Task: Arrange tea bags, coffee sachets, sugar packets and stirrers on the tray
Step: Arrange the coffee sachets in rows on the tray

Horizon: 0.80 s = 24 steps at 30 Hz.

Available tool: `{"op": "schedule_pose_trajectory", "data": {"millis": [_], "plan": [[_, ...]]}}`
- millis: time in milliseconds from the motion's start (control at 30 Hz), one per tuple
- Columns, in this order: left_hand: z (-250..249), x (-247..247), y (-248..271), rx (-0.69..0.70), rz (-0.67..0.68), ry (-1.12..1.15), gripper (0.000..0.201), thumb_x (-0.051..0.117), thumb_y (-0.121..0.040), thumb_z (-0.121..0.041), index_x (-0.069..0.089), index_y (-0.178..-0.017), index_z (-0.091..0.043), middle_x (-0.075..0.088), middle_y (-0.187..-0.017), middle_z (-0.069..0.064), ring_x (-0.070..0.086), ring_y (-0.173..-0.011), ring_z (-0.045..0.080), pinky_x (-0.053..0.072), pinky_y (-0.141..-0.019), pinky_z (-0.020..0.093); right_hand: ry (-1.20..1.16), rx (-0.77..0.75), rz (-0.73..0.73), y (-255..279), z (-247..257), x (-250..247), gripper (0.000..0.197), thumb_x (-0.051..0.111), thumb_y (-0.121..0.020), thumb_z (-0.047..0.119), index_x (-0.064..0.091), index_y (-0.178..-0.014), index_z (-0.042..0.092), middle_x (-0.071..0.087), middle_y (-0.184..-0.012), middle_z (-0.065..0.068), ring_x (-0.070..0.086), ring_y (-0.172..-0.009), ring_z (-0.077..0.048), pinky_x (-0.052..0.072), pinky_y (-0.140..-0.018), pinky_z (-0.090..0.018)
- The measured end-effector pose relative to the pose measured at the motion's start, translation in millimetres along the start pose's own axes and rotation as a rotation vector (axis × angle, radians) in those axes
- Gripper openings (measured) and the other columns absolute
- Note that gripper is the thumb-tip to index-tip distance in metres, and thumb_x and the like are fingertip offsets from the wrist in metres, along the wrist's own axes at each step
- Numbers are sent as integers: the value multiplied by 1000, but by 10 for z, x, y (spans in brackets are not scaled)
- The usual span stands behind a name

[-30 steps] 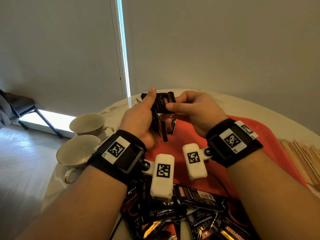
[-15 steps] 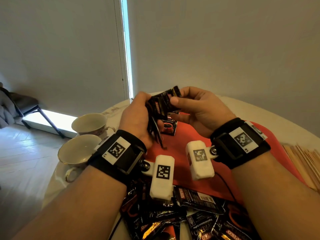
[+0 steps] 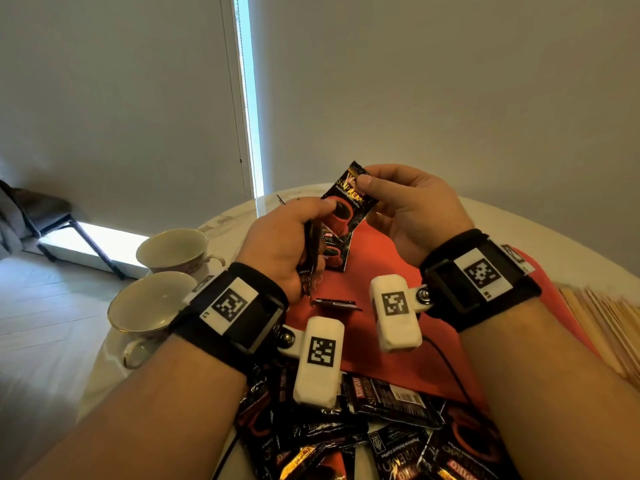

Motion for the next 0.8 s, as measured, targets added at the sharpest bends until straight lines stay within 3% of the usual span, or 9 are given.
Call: {"op": "schedule_pose_trajectory", "data": {"millis": [67, 200, 333, 467, 567, 667, 800], "plan": [[-17, 39, 25, 17, 19, -25, 1, 65, -97, -9, 65, -97, -9, 61, -61, 3, 49, -32, 8, 34, -32, 14, 3, 25, 4, 12, -7, 8, 6, 73, -88, 4, 72, -92, 8, 74, -81, -8, 67, -70, -19, 54, -67, -32], [-47, 60, 48, 50, 34, -27, 14, 66, -96, -4, 62, -85, -11, 64, -63, 6, 52, -33, 8, 37, -31, 15, -172, 126, -11, 30, -81, 1, 8, 71, -90, 7, 72, -98, 9, 72, -81, -7, 66, -66, -16, 53, -72, -33], [-38, 30, 42, 52, -9, 19, 10, 65, -97, -4, 62, -90, -10, 63, -60, 6, 52, -33, 9, 37, -31, 16, -236, 222, 29, 60, -194, 30, 22, 74, -90, 16, 70, -109, 8, 71, -91, -9, 67, -74, -18, 55, -76, -31], [-25, -15, 42, 47, -55, 59, 8, 64, -99, -6, 62, -92, -11, 60, -56, 3, 51, -32, 8, 36, -32, 15, -74, 295, 149, 112, -233, 102, 38, 72, -87, 4, 64, -124, -3, 71, -97, -16, 67, -74, -20, 59, -65, -26], [4, -3, 61, 20, -60, 58, 3, 65, -99, -9, 62, -97, -9, 57, -48, -1, 50, -31, 7, 36, -31, 15, -48, 265, 82, 60, -234, 57, 27, 71, -87, -2, 65, -113, 3, 71, -93, -14, 68, -68, -18, 59, -63, -27], [-16, -17, 64, 11, -66, 71, 15, 64, -98, -10, 56, -85, -12, 50, -42, -4, 45, -29, 7, 33, -31, 14, -108, 267, -59, -13, -307, -127, 21, 70, -87, -4, 65, -104, 6, 71, -89, -11, 68, -65, -17, 59, -58, -26], [-29, -133, -18, -13, -79, 113, 25, 63, -97, -13, 48, -78, -16, 40, -40, -6, 37, -29, 9, 30, -30, 16, -14, 429, -172, 21, -640, -336, 13, 61, -91, -7, 64, -102, 1, 69, -75, -11, 63, -60, -17, 55, -48, -24]]}}
Point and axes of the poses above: each hand's wrist, its own y-axis away from the middle knuckle, its own x-axis out of the palm, z = x × y, the point moved 9 cm from there along -y, towards the middle knuckle
